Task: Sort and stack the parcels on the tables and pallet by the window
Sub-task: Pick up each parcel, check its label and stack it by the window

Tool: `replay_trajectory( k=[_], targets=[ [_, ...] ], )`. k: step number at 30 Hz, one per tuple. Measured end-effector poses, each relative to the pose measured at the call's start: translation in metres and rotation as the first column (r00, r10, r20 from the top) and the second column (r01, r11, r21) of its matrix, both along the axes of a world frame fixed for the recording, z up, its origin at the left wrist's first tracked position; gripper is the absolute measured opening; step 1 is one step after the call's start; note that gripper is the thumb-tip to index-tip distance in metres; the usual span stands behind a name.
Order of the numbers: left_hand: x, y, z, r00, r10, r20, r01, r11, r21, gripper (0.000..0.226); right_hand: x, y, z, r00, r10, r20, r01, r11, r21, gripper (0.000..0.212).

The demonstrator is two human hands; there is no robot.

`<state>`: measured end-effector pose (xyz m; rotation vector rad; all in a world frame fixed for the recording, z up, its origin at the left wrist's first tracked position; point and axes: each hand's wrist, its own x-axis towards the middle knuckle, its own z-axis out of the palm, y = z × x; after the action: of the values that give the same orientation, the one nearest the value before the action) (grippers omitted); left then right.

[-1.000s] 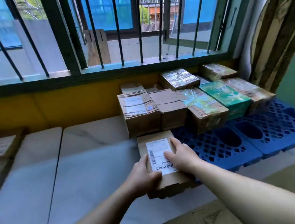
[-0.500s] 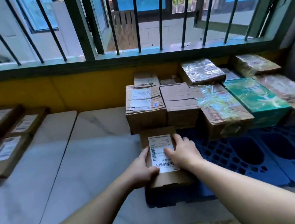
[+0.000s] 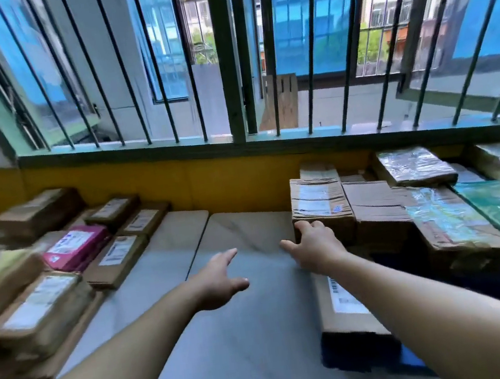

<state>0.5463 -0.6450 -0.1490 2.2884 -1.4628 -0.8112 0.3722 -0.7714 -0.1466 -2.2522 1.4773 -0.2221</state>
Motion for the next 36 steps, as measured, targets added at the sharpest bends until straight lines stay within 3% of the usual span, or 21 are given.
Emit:
replay_trajectory(
  k=[10, 17, 25, 36],
  targets=[
    [0.187, 0.192, 0.033, 0.932, 0.275, 0.236, -0.275, 0.961, -0.036, 0.083, 0.222, 0.142, 0.028, 0.935, 0.343, 0.096, -0.344, 0.939, -0.008, 0.067],
    [0.276, 0.301, 0.034, 0.846, 0.466, 0.260, -0.479, 0.878, -0.015, 0.081, 0.350, 0.236, 0.025, 0.834, 0.530, 0.154, -0.540, 0.841, 0.031, 0.072],
    [0.360, 0.348, 0.016, 0.765, 0.607, 0.217, -0.616, 0.787, -0.028, 0.080, 0.471, 0.266, 0.016, 0.719, 0.685, 0.113, -0.692, 0.720, 0.039, 0.065],
    [0.485, 0.362, 0.015, 0.644, 0.744, 0.178, -0.748, 0.661, -0.058, 0.075, 0.632, 0.277, 0.002, 0.623, 0.777, 0.089, -0.781, 0.623, 0.030, 0.069]
  ],
)
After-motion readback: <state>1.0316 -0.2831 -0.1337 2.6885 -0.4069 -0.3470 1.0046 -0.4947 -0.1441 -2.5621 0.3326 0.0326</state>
